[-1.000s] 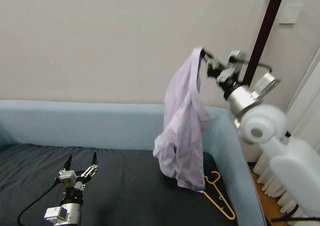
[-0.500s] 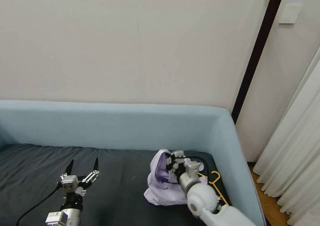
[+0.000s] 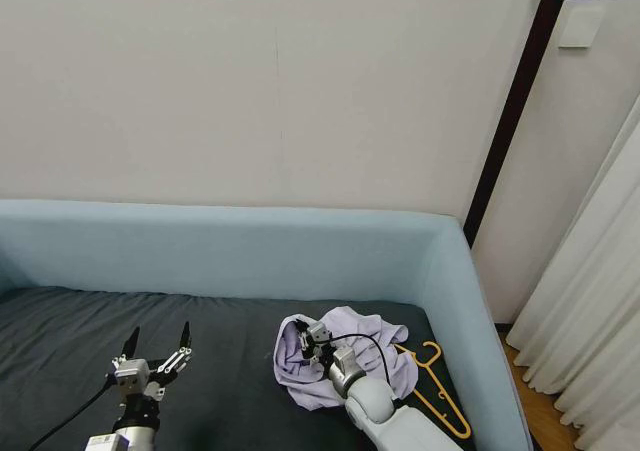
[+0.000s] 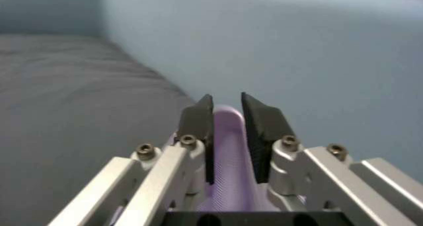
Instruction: Pick up the clothes from the sofa and hang them on the clothes hanger.
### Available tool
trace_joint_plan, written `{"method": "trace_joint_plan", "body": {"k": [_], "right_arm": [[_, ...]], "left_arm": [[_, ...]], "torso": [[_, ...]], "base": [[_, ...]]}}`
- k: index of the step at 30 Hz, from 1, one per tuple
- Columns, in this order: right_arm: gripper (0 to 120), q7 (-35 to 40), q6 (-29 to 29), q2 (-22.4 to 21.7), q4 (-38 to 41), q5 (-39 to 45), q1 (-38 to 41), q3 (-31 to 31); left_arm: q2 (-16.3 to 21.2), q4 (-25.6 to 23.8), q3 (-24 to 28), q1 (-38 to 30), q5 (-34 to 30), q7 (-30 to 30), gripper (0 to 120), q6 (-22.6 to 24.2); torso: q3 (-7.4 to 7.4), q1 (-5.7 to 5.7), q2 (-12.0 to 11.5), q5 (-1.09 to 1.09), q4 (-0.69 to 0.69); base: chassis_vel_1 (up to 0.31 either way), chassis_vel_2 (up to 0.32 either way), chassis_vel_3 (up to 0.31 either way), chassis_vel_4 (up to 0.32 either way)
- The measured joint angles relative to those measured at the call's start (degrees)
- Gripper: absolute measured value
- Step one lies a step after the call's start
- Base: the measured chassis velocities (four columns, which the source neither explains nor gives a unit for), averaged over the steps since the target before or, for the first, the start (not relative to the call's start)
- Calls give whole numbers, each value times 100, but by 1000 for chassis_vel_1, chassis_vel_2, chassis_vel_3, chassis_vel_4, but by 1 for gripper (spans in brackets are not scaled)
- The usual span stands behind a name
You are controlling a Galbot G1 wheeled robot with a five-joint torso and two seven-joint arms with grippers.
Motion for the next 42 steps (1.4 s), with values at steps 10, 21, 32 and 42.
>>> {"method": "trace_joint_plan", "body": {"k": [10, 21, 32, 42], "right_arm": [[57, -807, -76, -454, 418, -1306, -370, 210], [97, -508, -402, -953, 1171, -2223, -1350, 717], [100, 820, -925, -764, 1083, -1090, -1287, 327], [79, 1826, -1410, -401, 1021, 769, -1302, -121]], "left_arm": [[-57, -84, 15, 58, 62, 2, 100, -11], [-136, -215, 25, 165, 112, 1, 100, -52], [-229, -316, 21, 254, 172, 1, 100, -71], [-241, -404, -52, 353, 180, -2, 100, -91]], "torso": [[0, 0, 0, 2, -2], [0, 0, 0, 1, -1], [0, 0, 0, -1, 0], [0, 0, 0, 0, 0]], "base": [[0, 0, 0, 0], [0, 0, 0, 0], [0, 0, 0, 0], [0, 0, 0, 0]]}}
